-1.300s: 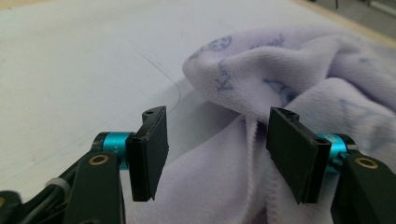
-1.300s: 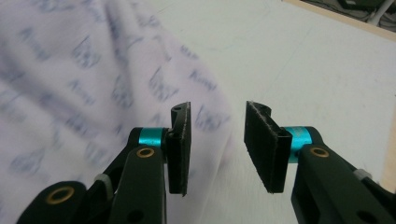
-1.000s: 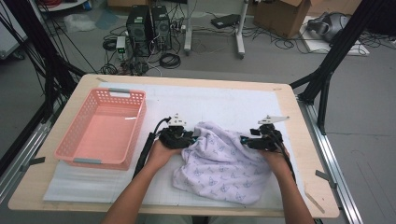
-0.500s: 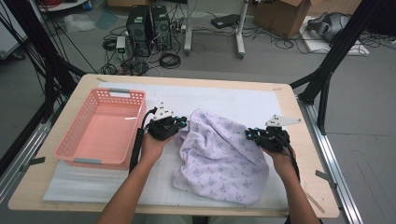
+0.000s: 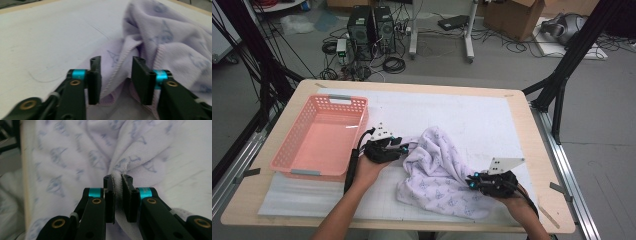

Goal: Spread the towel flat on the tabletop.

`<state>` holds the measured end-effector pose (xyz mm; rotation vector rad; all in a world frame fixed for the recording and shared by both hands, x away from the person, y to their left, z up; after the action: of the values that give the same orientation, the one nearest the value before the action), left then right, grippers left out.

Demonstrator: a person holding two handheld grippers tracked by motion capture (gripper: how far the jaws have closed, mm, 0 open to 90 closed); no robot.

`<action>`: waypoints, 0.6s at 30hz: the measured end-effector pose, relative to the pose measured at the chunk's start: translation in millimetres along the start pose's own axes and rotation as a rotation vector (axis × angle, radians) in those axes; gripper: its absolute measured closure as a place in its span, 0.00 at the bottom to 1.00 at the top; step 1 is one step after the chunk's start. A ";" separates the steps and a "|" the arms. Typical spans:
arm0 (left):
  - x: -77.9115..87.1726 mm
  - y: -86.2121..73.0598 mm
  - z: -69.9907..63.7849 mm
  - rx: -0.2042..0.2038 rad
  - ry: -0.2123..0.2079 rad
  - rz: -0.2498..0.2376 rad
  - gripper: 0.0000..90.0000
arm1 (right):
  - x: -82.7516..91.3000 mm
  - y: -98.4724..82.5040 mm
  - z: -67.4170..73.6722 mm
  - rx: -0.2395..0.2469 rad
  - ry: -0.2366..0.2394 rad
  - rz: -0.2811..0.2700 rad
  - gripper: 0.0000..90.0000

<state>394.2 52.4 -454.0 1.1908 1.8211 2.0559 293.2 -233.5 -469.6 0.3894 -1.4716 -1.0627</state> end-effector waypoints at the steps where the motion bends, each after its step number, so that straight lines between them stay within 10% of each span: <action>1: 0.3 3.6 0.6 0.011 0.000 -0.010 0.61 | -2.2 -2.5 2.7 0.015 0.004 0.024 0.91; 10: -21.1 41.4 -34.4 -0.014 -0.144 -0.017 0.51 | -1.7 2.9 0.2 0.001 0.012 0.014 0.80; 12: -30.9 43.9 -44.2 -0.038 -0.137 0.006 0.48 | 2.7 11.2 -8.1 -0.033 -0.041 -0.043 0.60; 18: -58.1 32.1 -49.4 -0.044 -0.097 0.099 0.48 | 19.4 35.6 -48.9 -0.111 -0.237 -0.165 0.58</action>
<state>414.2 -27.7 -449.3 1.3699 1.6973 2.0386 345.6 -248.3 -436.7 0.3189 -1.6005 -1.3533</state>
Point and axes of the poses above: each handheld gripper's, and its own axes: x roughly backward along the jaws, y roughly out of its top, z roughly to its left, the point moved 7 cm from there along -x, roughly forward along the jaws, and after that the axes turned 6 degrees about y, right-handed, at the moved point
